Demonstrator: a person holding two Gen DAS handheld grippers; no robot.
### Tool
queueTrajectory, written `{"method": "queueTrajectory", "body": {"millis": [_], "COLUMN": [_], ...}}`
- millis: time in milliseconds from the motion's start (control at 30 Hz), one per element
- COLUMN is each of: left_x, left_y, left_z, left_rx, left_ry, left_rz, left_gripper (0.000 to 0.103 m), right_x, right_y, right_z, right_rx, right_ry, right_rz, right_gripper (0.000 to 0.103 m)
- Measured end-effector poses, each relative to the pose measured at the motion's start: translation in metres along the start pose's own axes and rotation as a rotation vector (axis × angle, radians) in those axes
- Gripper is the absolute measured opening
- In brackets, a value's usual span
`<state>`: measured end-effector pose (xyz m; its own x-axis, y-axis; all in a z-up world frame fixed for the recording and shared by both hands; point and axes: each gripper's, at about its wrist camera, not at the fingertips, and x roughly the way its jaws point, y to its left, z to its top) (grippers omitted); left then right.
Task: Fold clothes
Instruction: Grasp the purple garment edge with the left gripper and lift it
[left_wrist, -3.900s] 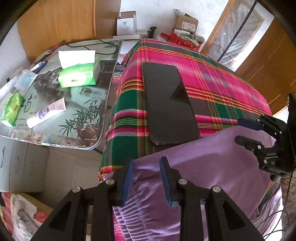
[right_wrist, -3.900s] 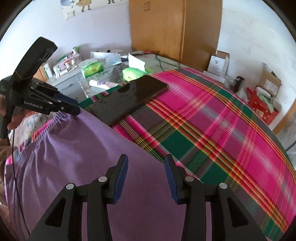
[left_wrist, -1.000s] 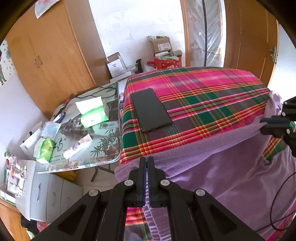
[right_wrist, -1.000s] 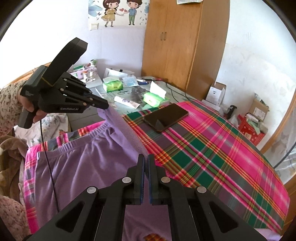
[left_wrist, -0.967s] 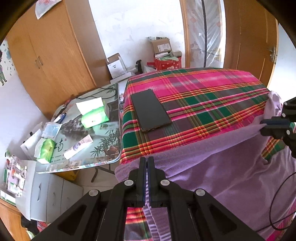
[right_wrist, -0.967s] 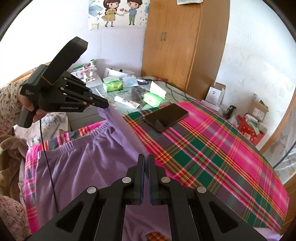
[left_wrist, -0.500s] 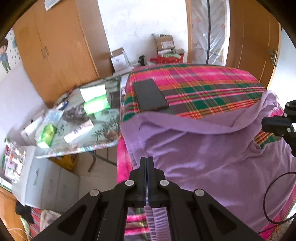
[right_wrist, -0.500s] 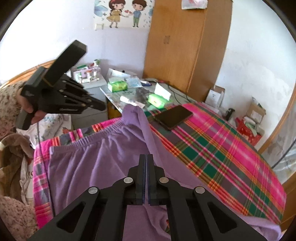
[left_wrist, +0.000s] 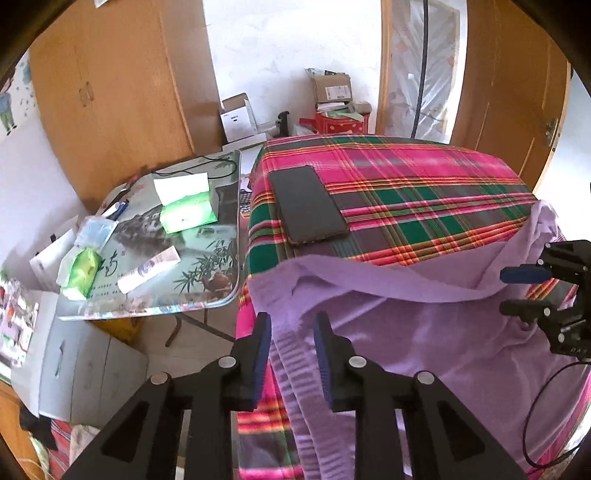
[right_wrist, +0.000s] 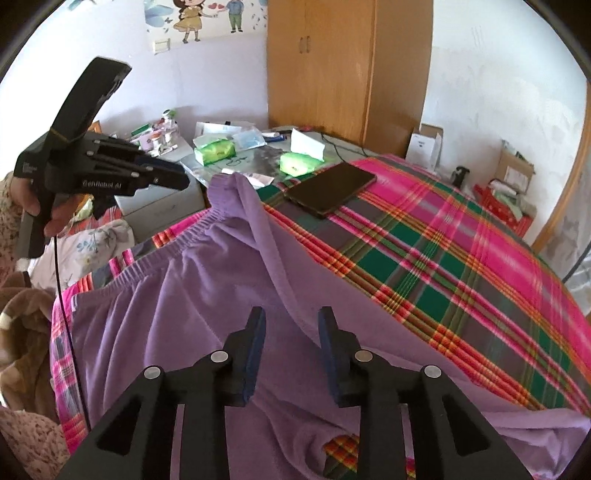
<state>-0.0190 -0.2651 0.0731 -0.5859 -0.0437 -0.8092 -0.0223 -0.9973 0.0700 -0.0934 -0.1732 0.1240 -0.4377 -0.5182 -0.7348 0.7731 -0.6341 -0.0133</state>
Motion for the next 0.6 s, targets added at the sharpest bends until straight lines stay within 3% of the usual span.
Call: {"method": "queueTrajectory", "body": {"millis": [133,600], "left_x": [0.015,0.038], "left_y": [0.003,0.003], "left_z": [0.011,0.033], "left_rx": [0.031,0.135], "left_ry": [0.015,-0.002], "left_rz": [-0.002,-0.007], "left_gripper": [0.026,0.029], "right_x": [0.012,0.039], "right_y": [-0.002,-0.008], "right_z": [0.000,0.000], "right_rx": [-0.019,-0.043], "right_ry": [0.019,0.075], "right_rz": [0.010,0.030], "right_gripper": [0.042,0.043]}}
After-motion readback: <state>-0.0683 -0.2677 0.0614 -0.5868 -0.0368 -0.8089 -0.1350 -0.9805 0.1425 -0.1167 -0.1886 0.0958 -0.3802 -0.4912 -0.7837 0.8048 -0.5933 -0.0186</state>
